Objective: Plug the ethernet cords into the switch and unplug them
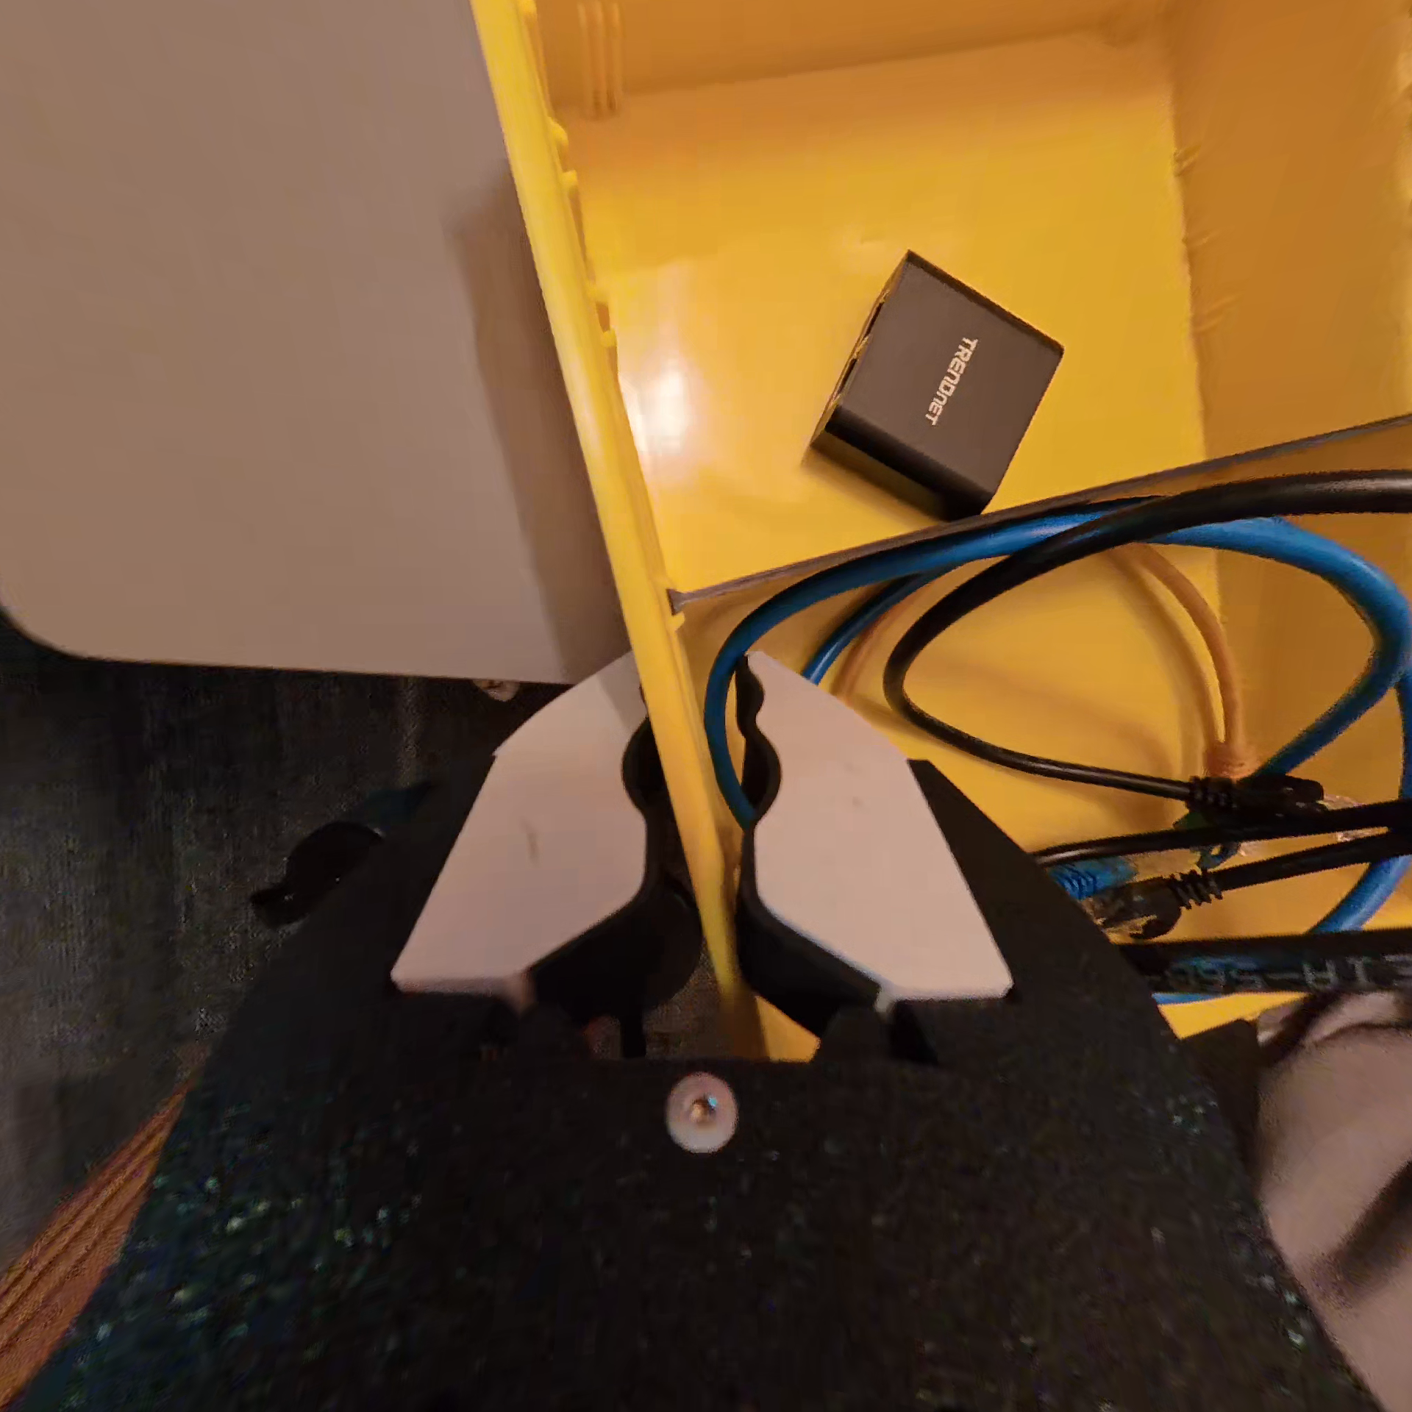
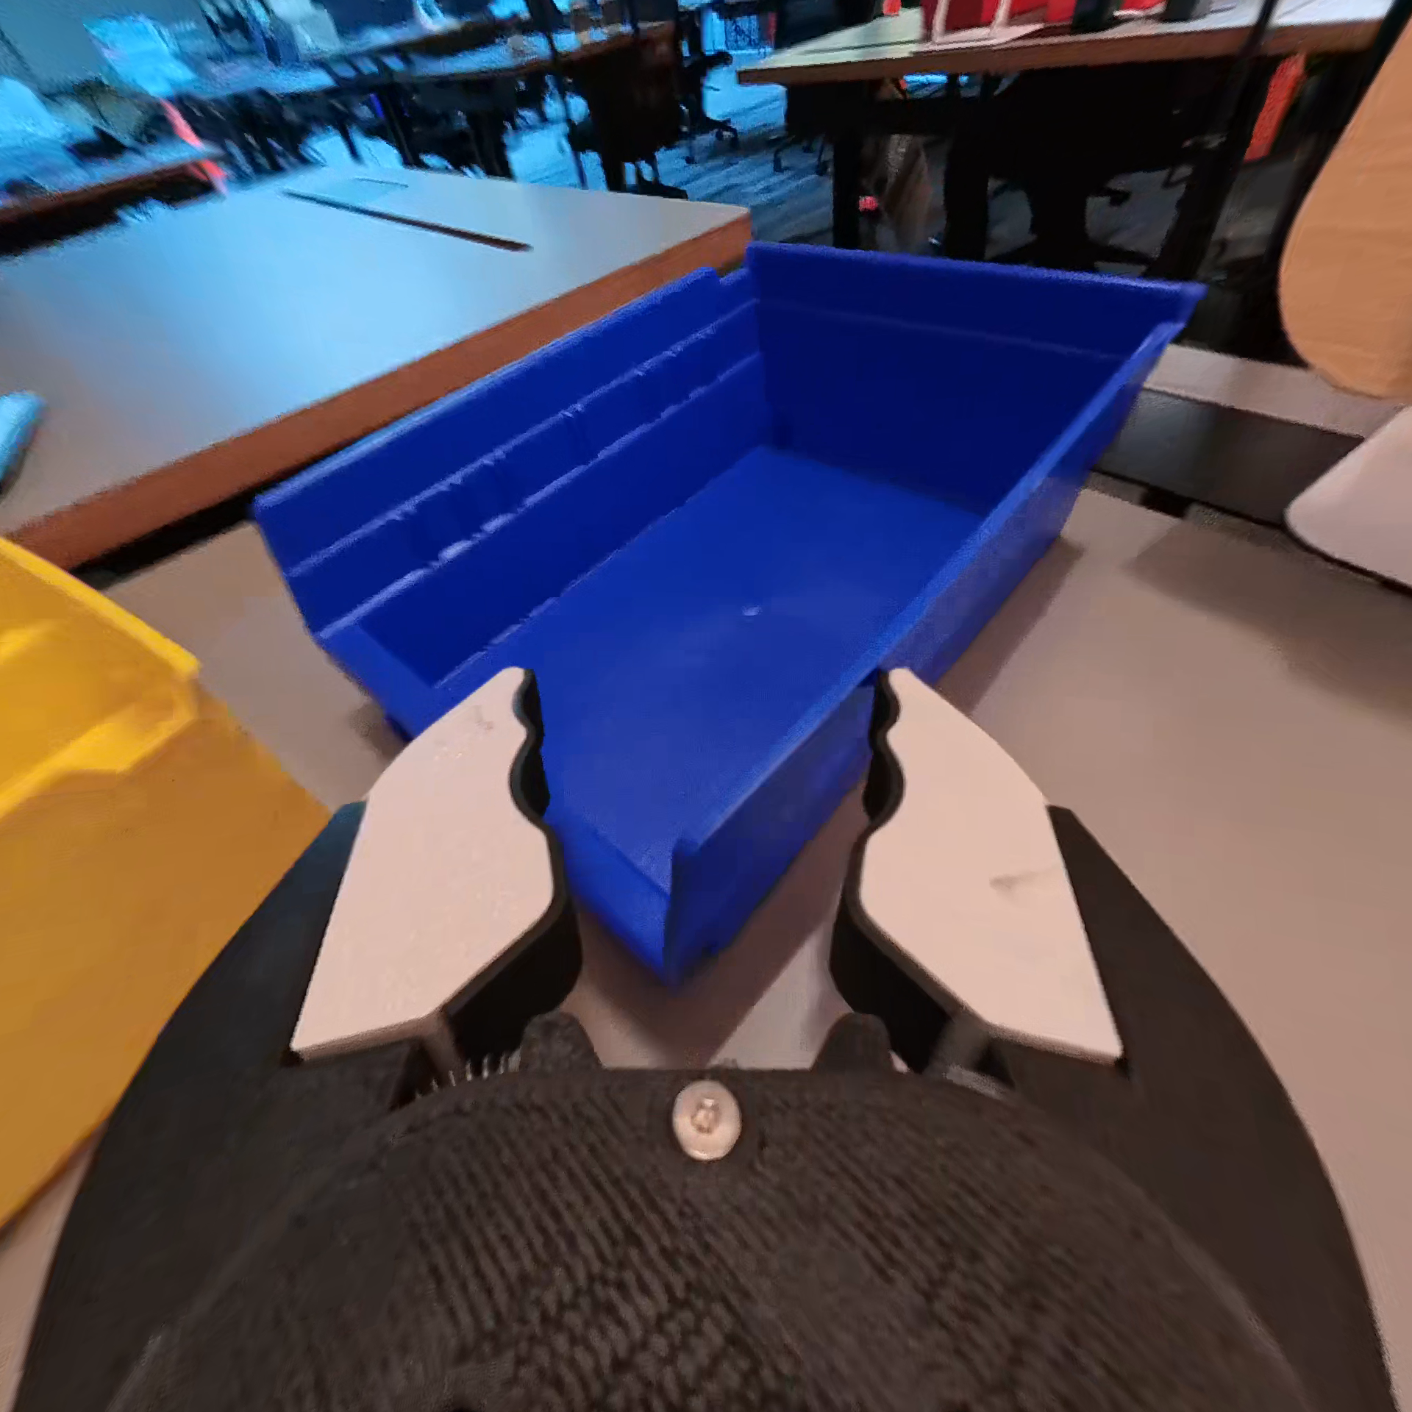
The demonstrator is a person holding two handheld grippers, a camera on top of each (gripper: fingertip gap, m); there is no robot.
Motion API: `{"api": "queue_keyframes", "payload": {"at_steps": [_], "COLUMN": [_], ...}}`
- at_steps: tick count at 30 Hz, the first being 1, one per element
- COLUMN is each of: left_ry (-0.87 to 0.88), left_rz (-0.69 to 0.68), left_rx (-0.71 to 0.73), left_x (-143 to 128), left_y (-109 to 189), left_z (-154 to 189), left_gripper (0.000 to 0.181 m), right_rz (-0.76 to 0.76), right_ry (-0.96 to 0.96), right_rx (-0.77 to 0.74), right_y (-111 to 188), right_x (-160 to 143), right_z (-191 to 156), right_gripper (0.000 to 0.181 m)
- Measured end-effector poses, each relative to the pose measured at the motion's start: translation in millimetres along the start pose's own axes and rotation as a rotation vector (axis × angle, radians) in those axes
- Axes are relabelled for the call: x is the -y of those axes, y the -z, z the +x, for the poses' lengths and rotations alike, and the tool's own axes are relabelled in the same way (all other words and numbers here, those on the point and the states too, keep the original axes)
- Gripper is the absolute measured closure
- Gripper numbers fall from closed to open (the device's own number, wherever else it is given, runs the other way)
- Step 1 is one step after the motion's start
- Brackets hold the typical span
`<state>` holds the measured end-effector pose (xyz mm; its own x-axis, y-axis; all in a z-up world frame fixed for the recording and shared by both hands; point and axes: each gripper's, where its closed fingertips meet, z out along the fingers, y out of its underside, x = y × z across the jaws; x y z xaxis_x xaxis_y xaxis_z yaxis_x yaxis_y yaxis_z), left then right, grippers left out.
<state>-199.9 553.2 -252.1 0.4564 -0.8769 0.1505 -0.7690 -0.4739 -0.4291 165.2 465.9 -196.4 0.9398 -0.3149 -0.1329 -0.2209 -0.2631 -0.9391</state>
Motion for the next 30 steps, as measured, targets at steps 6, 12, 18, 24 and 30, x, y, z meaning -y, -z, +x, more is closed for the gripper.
{"api": "queue_keyframes", "payload": {"at_steps": [6,12,18,24,30], "left_ry": [0.053,0.046,0.034,-0.029,-0.143], "left_rz": [0.028,0.027,0.022,0.006,-0.011], "left_rx": [0.044,0.044,0.035,-0.002,-0.05], "left_x": [2,4,17,63,141], "left_y": [3,3,-4,-31,-81], "left_z": [-26,-32,-34,-3,62], "left_gripper": [0.164,0.164,0.164,0.164,0.163], "right_rz": [-0.066,-0.066,-0.072,-0.094,-0.092], "right_ry": [0.145,0.155,0.266,0.207,0.042], "right_rx": [-0.144,-0.201,-0.095,-0.217,-0.472], "right_y": [-16,31,139,268,366], "right_x": [-5,-10,-37,-58,-79], "right_z": [29,71,95,190,300], "right_gripper": [0.126,0.178,0.177,0.178,0.18]}}
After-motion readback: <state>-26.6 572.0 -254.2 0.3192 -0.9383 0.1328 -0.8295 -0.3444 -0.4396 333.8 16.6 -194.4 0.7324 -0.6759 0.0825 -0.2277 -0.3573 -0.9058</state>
